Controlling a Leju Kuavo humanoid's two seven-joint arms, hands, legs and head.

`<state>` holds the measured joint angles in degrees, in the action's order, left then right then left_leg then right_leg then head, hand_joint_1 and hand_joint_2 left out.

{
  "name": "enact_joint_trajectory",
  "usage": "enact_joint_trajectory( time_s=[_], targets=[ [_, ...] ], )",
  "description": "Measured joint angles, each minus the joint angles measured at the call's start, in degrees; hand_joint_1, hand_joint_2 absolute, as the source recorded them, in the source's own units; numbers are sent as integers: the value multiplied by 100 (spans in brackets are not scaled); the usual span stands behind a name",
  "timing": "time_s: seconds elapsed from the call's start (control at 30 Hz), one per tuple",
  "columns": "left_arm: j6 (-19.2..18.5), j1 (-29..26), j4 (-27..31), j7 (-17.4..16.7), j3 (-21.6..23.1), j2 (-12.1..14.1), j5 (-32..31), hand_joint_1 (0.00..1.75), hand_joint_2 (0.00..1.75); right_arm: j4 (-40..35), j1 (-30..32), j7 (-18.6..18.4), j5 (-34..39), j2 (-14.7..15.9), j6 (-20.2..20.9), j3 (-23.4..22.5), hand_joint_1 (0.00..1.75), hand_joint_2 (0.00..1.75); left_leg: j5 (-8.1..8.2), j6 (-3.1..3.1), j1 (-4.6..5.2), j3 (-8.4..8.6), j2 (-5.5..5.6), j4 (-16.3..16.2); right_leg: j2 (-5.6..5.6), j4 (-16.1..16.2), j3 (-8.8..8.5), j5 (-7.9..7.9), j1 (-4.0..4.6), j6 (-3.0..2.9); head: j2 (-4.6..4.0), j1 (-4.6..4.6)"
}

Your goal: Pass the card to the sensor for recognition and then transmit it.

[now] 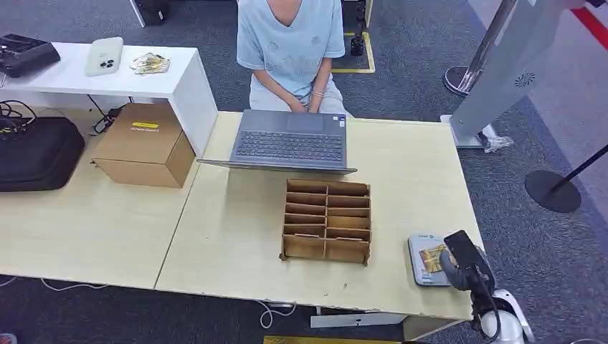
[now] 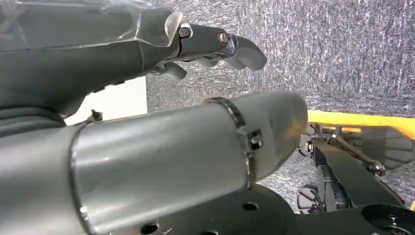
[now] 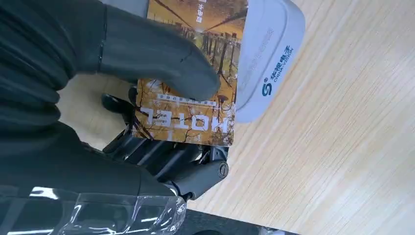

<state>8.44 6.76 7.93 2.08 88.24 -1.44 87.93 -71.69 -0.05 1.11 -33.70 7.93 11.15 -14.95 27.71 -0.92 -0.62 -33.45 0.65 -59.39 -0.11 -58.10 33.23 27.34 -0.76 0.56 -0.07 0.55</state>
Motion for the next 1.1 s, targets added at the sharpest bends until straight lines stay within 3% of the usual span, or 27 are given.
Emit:
enact_joint_trajectory(
  time_s=[0.37, 0.6, 0.8, 0.97, 1.1],
  targets=[
    [0, 0, 0, -2, 0, 2, 9, 0, 0, -42, -26, 155, 151, -17, -41, 2, 175, 175, 0, 0, 0, 1, 0, 0, 0, 0, -1, 0, 0, 0, 0, 0],
    [35, 0, 0, 33, 0, 0, 46, 0, 0, -144, -26, 912, 1163, -57, 262, 2, 175, 175, 0, 0, 0, 0, 0, 0, -2, 0, 0, 0, 0, 0, 0, 0],
    [70, 0, 0, 57, 0, -4, 87, 0, 0, -300, -85, 1176, 1725, -94, 219, -7, 175, 175, 0, 0, 0, -1, 0, 0, -1, -1, 0, 0, 0, 0, 0, 0],
    [131, 0, 0, 94, 0, -28, 105, 0, 0, -374, -235, 1377, 1943, -96, 42, 28, 175, 175, 0, 0, 0, -2, 0, 0, -1, -1, -1, -1, 0, 0, 0, 0],
    [144, 2, 0, 103, 0, -39, 107, 0, 0, -542, -374, 1920, 1778, -96, -403, 275, 175, 175, -1, -1, 0, -1, 0, 0, 1, -1, -1, -2, 0, -1, 0, 0]
  ],
)
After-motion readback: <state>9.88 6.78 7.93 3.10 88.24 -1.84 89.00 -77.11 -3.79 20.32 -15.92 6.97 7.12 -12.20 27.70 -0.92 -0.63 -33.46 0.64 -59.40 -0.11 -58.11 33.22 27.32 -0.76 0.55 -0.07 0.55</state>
